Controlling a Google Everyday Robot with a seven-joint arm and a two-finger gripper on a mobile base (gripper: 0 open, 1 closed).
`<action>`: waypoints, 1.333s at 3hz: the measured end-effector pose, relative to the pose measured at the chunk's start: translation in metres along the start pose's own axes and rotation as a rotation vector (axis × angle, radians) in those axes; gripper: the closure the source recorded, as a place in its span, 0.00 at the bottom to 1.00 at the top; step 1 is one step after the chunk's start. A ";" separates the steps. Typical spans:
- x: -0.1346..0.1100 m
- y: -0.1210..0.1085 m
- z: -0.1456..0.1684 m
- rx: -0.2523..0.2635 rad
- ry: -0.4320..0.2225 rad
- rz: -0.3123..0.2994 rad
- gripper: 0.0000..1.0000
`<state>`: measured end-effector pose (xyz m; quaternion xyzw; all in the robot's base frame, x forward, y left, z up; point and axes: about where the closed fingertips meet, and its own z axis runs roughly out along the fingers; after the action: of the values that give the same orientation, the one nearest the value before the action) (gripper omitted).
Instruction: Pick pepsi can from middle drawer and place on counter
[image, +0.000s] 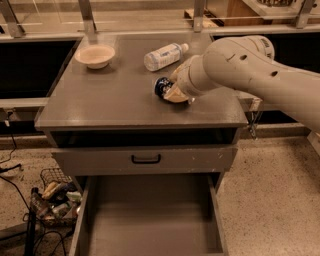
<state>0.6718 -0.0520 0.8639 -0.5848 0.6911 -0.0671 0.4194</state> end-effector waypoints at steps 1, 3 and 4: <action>0.000 0.000 0.000 0.000 0.000 0.000 1.00; 0.001 0.011 0.005 -0.005 -0.040 0.030 1.00; 0.001 0.012 0.005 -0.005 -0.044 0.033 1.00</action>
Offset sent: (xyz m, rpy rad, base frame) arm -0.0048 -0.0001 -0.0059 0.0488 -0.0016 -0.0019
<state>0.6663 -0.0471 0.8532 -0.5758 0.6914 -0.0456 0.4341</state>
